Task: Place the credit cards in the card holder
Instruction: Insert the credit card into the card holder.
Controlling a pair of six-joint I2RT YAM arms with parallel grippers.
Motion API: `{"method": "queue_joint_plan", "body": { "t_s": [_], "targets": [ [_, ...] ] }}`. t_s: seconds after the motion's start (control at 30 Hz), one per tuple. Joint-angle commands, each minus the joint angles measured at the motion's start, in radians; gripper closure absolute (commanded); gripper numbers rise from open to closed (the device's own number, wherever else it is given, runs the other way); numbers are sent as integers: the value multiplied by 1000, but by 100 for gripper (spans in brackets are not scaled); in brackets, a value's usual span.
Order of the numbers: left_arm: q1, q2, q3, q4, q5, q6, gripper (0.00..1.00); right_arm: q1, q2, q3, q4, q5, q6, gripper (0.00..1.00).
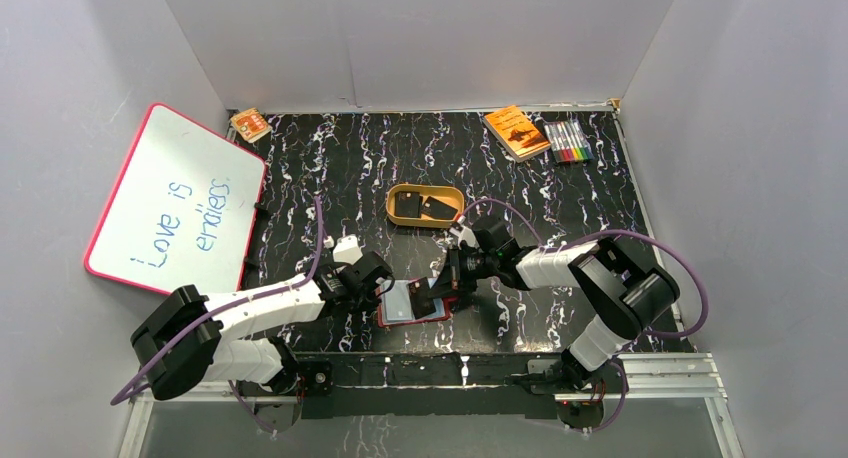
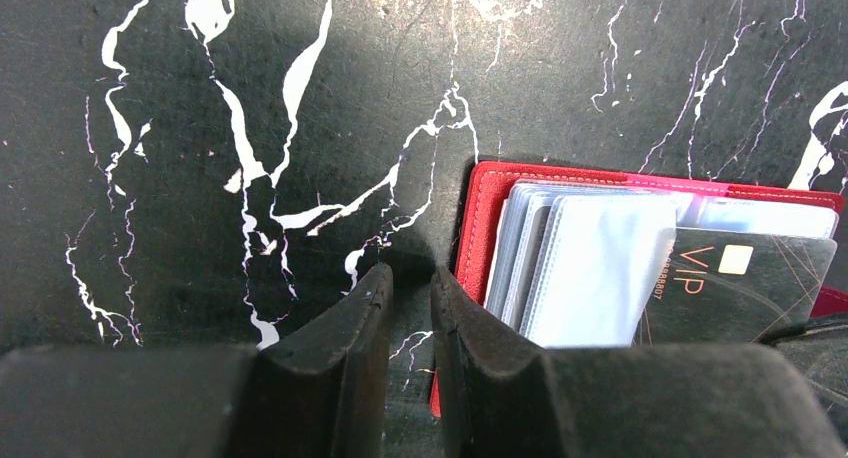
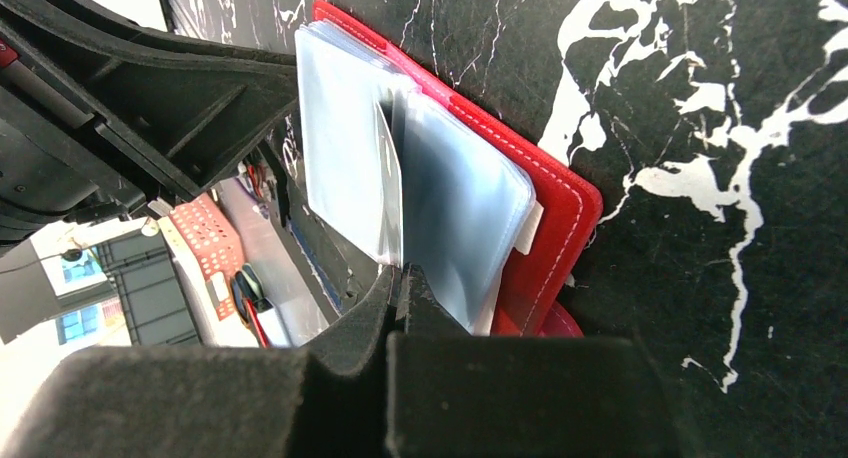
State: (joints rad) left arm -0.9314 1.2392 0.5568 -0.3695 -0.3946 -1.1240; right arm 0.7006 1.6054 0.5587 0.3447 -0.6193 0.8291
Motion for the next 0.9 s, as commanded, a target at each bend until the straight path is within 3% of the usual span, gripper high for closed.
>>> {"method": "queue_joint_plan", "body": {
  "t_s": [0.0, 0.87],
  "targets": [
    [1, 32, -49, -36, 44, -15, 81, 4, 1, -9, 19, 29, -65, 100],
    [2, 42, -67, -13, 72, -21, 82, 39, 28, -14, 143, -2, 24, 100]
  ]
}}
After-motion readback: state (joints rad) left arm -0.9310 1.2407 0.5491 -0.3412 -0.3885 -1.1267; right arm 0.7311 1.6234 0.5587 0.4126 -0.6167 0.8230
